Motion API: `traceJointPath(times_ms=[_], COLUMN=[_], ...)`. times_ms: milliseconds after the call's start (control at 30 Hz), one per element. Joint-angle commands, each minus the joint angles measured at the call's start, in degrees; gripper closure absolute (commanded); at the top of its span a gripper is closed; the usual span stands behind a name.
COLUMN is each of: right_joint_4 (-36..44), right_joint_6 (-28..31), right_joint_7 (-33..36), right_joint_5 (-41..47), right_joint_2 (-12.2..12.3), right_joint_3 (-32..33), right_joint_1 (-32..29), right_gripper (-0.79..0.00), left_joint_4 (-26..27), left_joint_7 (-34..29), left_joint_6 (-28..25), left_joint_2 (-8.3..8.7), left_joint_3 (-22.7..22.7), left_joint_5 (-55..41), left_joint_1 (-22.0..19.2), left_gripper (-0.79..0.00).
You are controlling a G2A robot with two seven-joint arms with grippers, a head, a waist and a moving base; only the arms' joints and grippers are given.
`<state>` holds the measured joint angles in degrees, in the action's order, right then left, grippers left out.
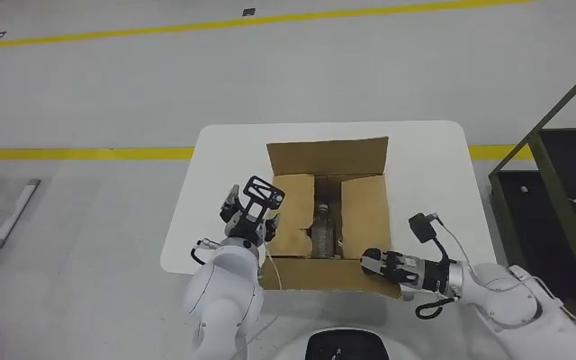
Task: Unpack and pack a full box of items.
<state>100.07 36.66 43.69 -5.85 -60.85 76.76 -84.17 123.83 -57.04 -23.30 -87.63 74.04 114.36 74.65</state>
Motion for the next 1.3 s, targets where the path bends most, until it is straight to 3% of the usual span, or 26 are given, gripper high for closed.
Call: traceJointPath(times_ms=[0,167,233,267,400,600,800,1033,1267], right_joint_4=[0.55,2.52,2.94,2.90,2.62,3.60,2.80,-4.01,-7.31], right_joint_6=[-0.76,-1.61,-2.29,-2.32,-1.88,0.37,-6.50,-14.34,-15.76], right_joint_7=[-0.97,-6.82,-9.83,-11.36,-16.11,-24.95,-37.94,-41.36,-42.85], right_joint_5=[-7.61,-20.57,-26.65,-28.51,-32.78,-33.14,-29.82,-25.56,-29.65], right_joint_2=[0.05,-0.09,-0.12,-0.20,-0.45,-0.52,-0.60,-1.09,-1.82], right_joint_3=[-0.33,-1.79,-1.86,-2.39,-3.91,-2.38,4.95,7.24,3.41], right_joint_1=[0.10,-1.54,-1.84,-2.15,-2.32,-2.87,-6.33,-6.30,-4.79], right_gripper=[0.000,0.000,-0.058,0.000,0.000,0.000,0.000,0.000,0.000], left_joint_4=[-0.03,-0.03,-0.03,-0.03,-0.03,-0.03,-0.03,-1.95,-6.96], left_joint_7=[0.00,0.00,0.00,0.00,0.00,0.00,0.00,4.09,3.17], left_joint_6=[0.03,0.03,0.03,0.03,0.03,0.03,0.03,0.23,-1.12], left_joint_2=[0.00,0.00,0.00,0.00,0.00,0.00,0.00,0.02,-0.37], left_joint_3=[0.00,0.00,0.00,0.00,0.00,0.00,0.00,-3.12,-8.59], left_joint_5=[-0.01,-0.01,-0.01,-0.01,-0.01,-0.01,-0.01,-1.03,-1.62], left_joint_1=[-0.04,-0.04,-0.04,-0.04,-0.04,-0.04,-0.04,0.00,-3.11], left_gripper=[-0.785,-0.785,-0.785,-0.785,-0.785,-0.785,-0.785,-0.785,-0.785])
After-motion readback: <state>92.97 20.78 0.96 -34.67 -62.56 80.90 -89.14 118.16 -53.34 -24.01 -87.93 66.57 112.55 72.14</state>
